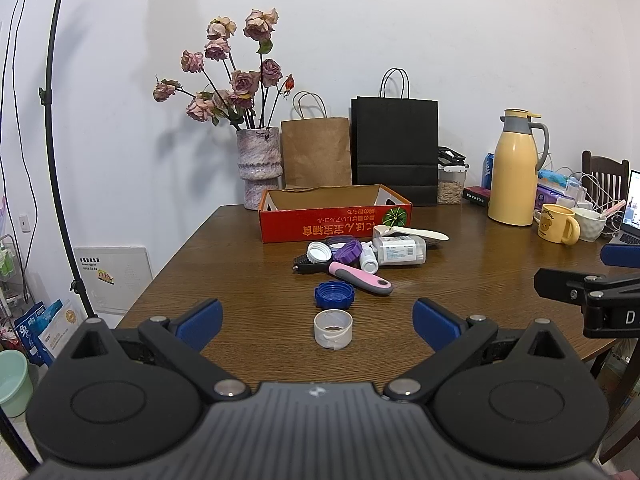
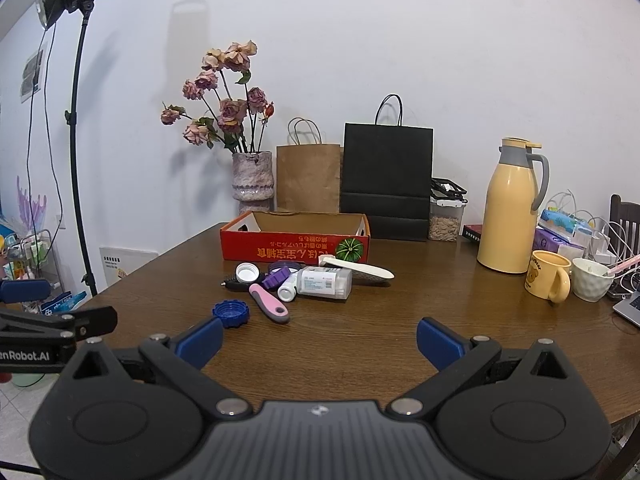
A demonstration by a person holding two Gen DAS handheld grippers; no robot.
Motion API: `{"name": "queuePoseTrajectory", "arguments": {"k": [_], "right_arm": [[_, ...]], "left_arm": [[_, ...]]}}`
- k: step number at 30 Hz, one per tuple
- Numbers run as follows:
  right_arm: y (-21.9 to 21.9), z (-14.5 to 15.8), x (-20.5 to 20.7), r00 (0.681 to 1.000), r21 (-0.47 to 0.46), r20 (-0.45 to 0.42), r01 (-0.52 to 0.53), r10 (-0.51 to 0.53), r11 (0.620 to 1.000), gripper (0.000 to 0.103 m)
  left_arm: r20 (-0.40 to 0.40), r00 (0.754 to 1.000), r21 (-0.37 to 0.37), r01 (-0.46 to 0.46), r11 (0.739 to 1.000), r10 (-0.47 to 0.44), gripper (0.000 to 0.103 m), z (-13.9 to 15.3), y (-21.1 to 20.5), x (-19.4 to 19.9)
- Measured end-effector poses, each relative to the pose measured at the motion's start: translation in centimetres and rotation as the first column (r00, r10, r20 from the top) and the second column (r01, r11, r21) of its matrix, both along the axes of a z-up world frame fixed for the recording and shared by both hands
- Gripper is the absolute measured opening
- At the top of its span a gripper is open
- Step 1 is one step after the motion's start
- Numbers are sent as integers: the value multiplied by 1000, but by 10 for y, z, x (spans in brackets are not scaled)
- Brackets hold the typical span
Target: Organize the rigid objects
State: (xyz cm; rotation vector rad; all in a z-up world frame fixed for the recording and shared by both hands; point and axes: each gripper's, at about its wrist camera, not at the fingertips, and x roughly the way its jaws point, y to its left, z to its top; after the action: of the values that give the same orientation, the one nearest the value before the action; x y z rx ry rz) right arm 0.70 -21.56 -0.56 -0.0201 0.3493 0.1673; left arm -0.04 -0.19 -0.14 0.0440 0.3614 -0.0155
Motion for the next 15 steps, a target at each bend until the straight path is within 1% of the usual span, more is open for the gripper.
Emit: {"name": "queuePoseTrajectory", "arguments": {"k": [5, 7, 15], "right_arm": [[-1, -2, 0, 1000, 0, 1, -1, 1, 1000, 103], [3, 6, -2, 1000, 0, 1, -1, 1, 1000, 103], [1, 2, 0, 1000, 0, 3, -1, 1, 1000, 103]], "left_arm": [[0, 1000, 0, 0, 1000, 0, 103, 0, 0, 0], [0, 1000, 0, 0, 1000, 0, 103, 0, 0, 0], [1, 1000, 0, 0, 1000, 0, 103, 0, 0, 0]]}}
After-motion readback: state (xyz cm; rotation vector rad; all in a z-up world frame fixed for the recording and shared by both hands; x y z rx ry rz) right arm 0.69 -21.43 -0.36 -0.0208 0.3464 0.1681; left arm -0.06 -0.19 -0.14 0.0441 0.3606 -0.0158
